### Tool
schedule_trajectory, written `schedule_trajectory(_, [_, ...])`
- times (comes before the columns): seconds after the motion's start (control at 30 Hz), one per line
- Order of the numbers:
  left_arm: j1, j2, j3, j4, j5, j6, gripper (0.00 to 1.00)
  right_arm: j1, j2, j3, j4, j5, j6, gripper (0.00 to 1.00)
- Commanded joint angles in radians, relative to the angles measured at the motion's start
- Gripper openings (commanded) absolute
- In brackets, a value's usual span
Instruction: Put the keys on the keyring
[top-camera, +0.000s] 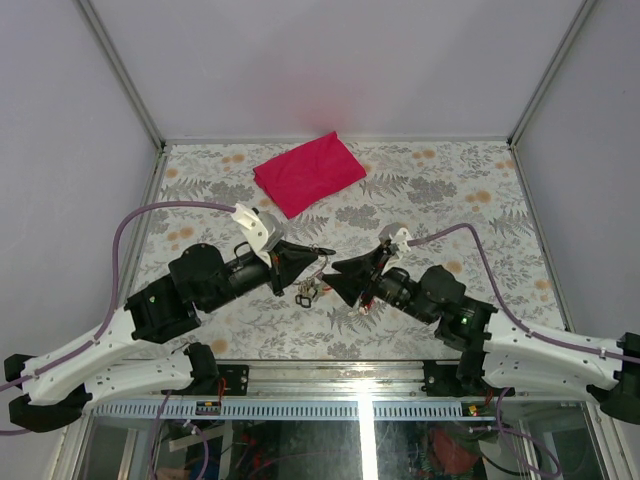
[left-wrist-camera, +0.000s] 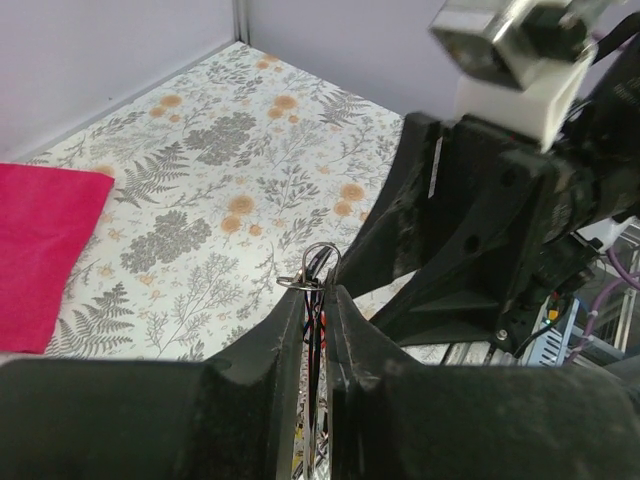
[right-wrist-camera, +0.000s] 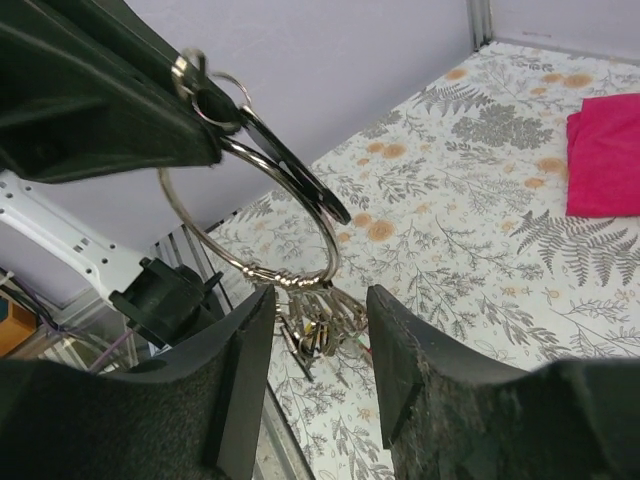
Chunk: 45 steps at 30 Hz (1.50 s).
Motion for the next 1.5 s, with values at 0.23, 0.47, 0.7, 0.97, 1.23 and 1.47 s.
schedule_trajectory(0.23, [-0.007,0.007,0.003,0.056,-0.08,0.056,0.0,0.001,-0.098,0.316,-0.368,0.108,0.139,0.41])
schedule_trajectory(0.47, [-0.007,0.017,0.001,0.056,-0.077,0.058,0.0,0.0,0.058,0.526,-0.527,0.125,0.264,0.42])
schedule_trajectory(0.7, [-0.006,0.018,0.005,0.054,-0.071,0.059,0.0,0.0,0.131,0.575,-0.555,0.109,0.324,0.4])
schedule_trajectory(0.97, [-0.006,0.02,0.005,0.05,-0.06,0.059,0.0,0.0,0.145,0.568,-0.503,0.091,0.333,0.38])
schedule_trajectory(1.23, [-0.005,0.016,0.0,0.051,-0.031,0.066,0.0,-0.001,0.151,0.553,-0.471,0.114,0.336,0.4])
schedule_trajectory(1.47, [-0.006,0.013,-0.003,0.056,-0.019,0.071,0.0,0.0,0.165,0.556,-0.462,0.107,0.34,0.36])
